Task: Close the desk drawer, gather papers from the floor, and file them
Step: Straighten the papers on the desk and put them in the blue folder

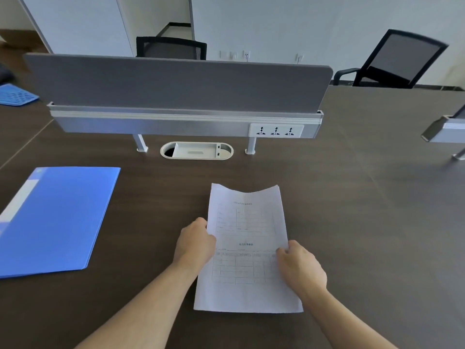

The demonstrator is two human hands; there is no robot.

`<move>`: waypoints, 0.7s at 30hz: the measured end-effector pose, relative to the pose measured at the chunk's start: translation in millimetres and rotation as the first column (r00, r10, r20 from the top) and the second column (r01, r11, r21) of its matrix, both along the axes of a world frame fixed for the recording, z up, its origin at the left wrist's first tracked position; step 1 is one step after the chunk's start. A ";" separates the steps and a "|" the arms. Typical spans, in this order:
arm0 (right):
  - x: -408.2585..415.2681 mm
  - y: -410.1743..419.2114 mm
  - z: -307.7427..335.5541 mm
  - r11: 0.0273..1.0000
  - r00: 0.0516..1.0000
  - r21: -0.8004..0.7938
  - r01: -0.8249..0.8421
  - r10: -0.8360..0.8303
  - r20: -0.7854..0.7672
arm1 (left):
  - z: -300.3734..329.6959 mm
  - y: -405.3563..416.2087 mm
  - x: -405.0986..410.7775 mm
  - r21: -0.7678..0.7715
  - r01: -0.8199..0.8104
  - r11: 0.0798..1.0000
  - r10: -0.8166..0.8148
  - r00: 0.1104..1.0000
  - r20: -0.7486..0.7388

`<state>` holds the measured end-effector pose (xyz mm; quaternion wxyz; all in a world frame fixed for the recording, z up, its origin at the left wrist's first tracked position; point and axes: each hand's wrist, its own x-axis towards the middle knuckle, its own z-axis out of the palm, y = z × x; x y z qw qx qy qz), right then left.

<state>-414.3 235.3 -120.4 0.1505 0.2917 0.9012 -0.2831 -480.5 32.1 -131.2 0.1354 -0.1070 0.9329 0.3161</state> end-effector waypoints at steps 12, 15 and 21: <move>-2.9 -3.2 -0.1 0.998 0.999 0.046 0.030 -0.031 0.026 | -18.1 -18.0 2.1 -0.030 0.054 0.998 -0.056 0.995 -0.077; -4.3 3.4 4.1 0.997 0.997 0.020 0.071 -0.071 0.009 | -20.0 -25.0 1.4 0.025 0.019 1.000 -0.017 0.994 -0.106; -8.9 17.9 0.5 1.000 0.999 0.015 0.004 -0.005 0.048 | -3.0 -176.3 -12.6 -0.458 -0.137 0.878 0.020 0.968 -0.250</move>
